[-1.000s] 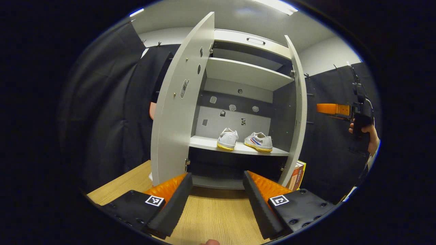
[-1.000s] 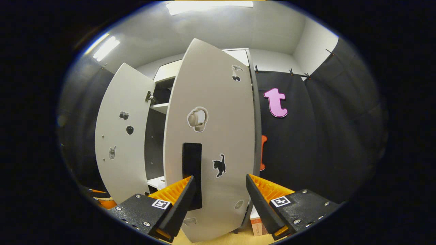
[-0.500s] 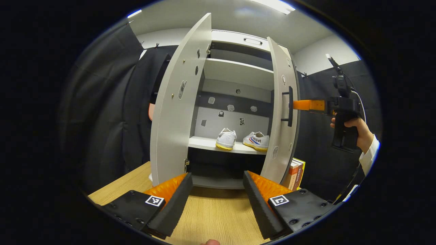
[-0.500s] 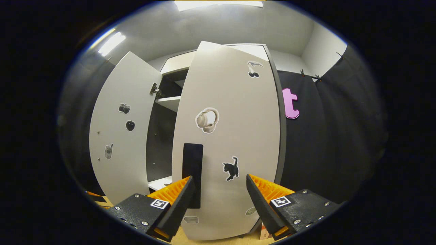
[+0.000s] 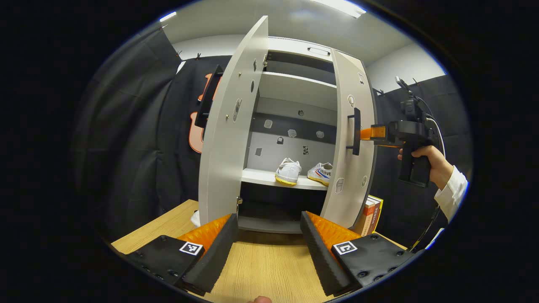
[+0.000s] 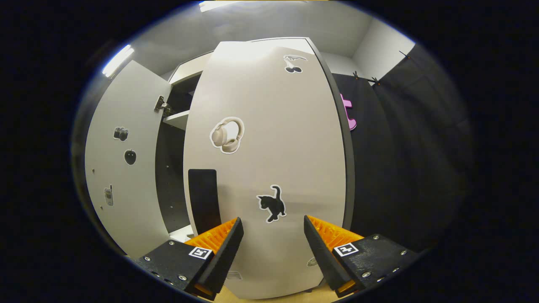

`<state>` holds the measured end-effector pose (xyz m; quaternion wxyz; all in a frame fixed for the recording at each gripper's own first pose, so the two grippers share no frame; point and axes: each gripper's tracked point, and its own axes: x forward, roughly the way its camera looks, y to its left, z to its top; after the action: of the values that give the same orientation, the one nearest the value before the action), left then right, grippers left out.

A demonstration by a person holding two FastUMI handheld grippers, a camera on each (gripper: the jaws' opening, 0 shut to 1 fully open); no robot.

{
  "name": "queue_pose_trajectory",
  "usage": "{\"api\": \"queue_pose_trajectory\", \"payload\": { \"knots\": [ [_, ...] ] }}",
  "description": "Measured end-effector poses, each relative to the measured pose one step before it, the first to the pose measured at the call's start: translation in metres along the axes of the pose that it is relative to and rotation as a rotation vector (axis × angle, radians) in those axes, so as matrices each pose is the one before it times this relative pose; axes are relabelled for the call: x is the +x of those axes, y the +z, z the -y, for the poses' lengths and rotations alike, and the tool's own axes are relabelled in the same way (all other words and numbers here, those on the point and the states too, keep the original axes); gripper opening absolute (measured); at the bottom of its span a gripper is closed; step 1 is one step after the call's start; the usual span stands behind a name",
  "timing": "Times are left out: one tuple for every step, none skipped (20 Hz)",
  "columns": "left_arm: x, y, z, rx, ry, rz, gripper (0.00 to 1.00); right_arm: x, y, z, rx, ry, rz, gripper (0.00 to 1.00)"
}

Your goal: Grab one shoe with the right hand and put it into the shoe cabinet, grab the other shoe with the left hand and put it into the shoe cabinet; then close the right door with the right hand and the left door with the left hand.

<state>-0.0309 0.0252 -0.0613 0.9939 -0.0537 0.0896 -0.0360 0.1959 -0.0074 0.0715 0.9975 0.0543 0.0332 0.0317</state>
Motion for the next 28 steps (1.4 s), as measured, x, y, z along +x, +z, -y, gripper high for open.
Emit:
{"api": "queue_pose_trajectory", "payload": {
  "knots": [
    [0.00076, -0.00048, -0.00322, 0.00182, 0.00539, -0.00010, 0.96, -0.00369, 0.00015, -0.00309, 0.01448, 0.00630, 0.00317, 0.90],
    [0.00071, -0.00020, -0.00267, 0.00231, 0.00545, 0.00049, 0.96, -0.00369, 0.00118, -0.00381, 0.00473, 0.00957, 0.00781, 0.91],
    [0.00157, 0.00001, -0.00131, 0.00051, 0.00270, 0.00036, 0.96, -0.00394, 0.00242, -0.00444, -0.00598, 0.00855, 0.00914, 0.91],
    [0.00220, -0.00023, -0.00197, -0.00150, 0.00062, -0.00086, 0.99, -0.00368, 0.00174, -0.00268, -0.01439, 0.00557, 0.00745, 0.91],
    [0.00215, -0.00029, -0.00107, -0.00267, -0.00119, -0.00183, 0.99, 0.00001, 0.00093, -0.00421, -0.00973, 0.00795, 0.00302, 0.91],
    [0.00057, -0.00061, 0.00092, -0.00375, -0.00416, -0.00050, 0.96, 0.00159, -0.00114, -0.00215, -0.00833, 0.00165, -0.00426, 0.91],
    [0.00126, 0.00059, 0.00108, -0.00260, -0.00363, 0.00078, 0.97, 0.00434, -0.00011, -0.00076, -0.00706, -0.00140, 0.00344, 0.91],
    [0.00001, -0.00004, 0.00095, -0.00072, -0.00453, 0.00105, 0.97, 0.00302, -0.00082, -0.00195, -0.00916, -0.00074, -0.00483, 0.91],
    [0.00093, 0.00039, 0.00067, 0.00105, -0.00395, 0.00116, 0.97, 0.00501, 0.00015, -0.00137, -0.00665, -0.00112, -0.00094, 0.91],
    [0.00383, 0.00109, 0.00085, 0.00050, -0.00388, 0.00062, 0.96, 0.00405, -0.00097, -0.00187, -0.00896, -0.00069, -0.00422, 0.91],
    [0.00122, 0.00014, 0.00122, -0.00081, -0.00400, 0.00028, 0.96, 0.00525, -0.00095, -0.00116, -0.01071, -0.00235, -0.00151, 0.92],
    [-0.00011, -0.00069, 0.00062, -0.00050, -0.00328, -0.00198, 0.96, 0.00485, -0.00061, -0.00111, -0.01353, -0.00419, -0.00184, 0.92],
    [0.00024, -0.00052, 0.00000, -0.00060, -0.00063, -0.00055, 0.96, 0.00252, -0.00072, -0.00210, -0.01223, 0.00460, -0.00032, 0.91],
    [0.00007, -0.00021, -0.00032, -0.00225, -0.00062, -0.00013, 0.96, 0.00217, 0.00024, -0.00467, -0.00454, 0.00900, 0.00219, 0.91],
    [-0.00009, 0.00037, 0.00030, -0.00355, 0.00007, -0.00056, 0.96, -0.00030, 0.00010, -0.00483, -0.00248, 0.00860, 0.00463, 0.91],
    [-0.00006, 0.00044, -0.00012, -0.00221, 0.00106, 0.00063, 0.96, 0.00008, 0.00144, -0.00390, -0.00940, 0.00463, 0.00286, 0.91],
    [-0.00004, 0.00081, -0.00004, -0.00288, 0.00053, 0.00068, 0.96, 0.00061, 0.00045, -0.00136, -0.01643, -0.00302, 0.00454, 0.91],
    [-0.00022, 0.00199, -0.00097, -0.00243, 0.00222, 0.00255, 0.96, 0.00080, -0.00021, 0.00025, -0.01351, -0.00488, 0.00248, 0.91],
    [-0.00115, 0.00310, -0.00073, -0.00284, 0.00318, 0.00422, 0.96, -0.00118, 0.00019, -0.00035, -0.00356, -0.00508, 0.00346, 0.91],
    [-0.00047, 0.00372, -0.00133, -0.00446, 0.00316, 0.00707, 0.96, -0.00187, -0.00047, 0.00167, 0.00223, -0.00280, -0.00171, 0.91],
    [-0.00039, 0.00503, -0.00151, -0.00334, 0.00610, 0.00477, 0.96, -0.00195, 0.00027, 0.00109, 0.00640, -0.00169, -0.00118, 0.92],
    [-0.00173, 0.00578, -0.00328, -0.00281, 0.00904, 0.00584, 0.96, -0.00439, 0.00034, 0.00172, 0.00611, -0.00283, 0.00167, 0.92],
    [-0.00215, 0.00753, -0.00357, -0.00304, 0.01166, 0.00899, 0.96, -0.00762, 0.00075, 0.00186, 0.00282, -0.00454, 0.00496, 0.92],
    [-0.00162, 0.00900, -0.00566, 0.00248, 0.01341, 0.01158, 0.97, -0.01192, 0.00084, 0.00260, -0.00082, -0.00471, 0.00681, 0.92],
    [-0.00132, 0.01035, -0.00673, -0.00171, 0.01706, 0.01149, 0.96, -0.01288, -0.00072, 0.00281, -0.00636, -0.00615, 0.00647, 0.92],
    [-0.00089, 0.00778, -0.00649, -0.00380, 0.01402, 0.00778, 0.96, -0.01426, -0.00099, 0.00293, -0.00686, -0.00881, 0.00530, 0.92],
    [-0.00015, 0.01032, -0.00960, -0.00099, 0.02270, 0.00701, 0.96, -0.01351, -0.00301, 0.00371, -0.00726, -0.01219, 0.00262, 0.92],
    [0.00101, 0.00840, -0.00983, 0.00423, 0.02118, 0.00441, 1.00, -0.01506, -0.00469, 0.00374, -0.00216, -0.01263, -0.00279, 0.92]
  ]
}}
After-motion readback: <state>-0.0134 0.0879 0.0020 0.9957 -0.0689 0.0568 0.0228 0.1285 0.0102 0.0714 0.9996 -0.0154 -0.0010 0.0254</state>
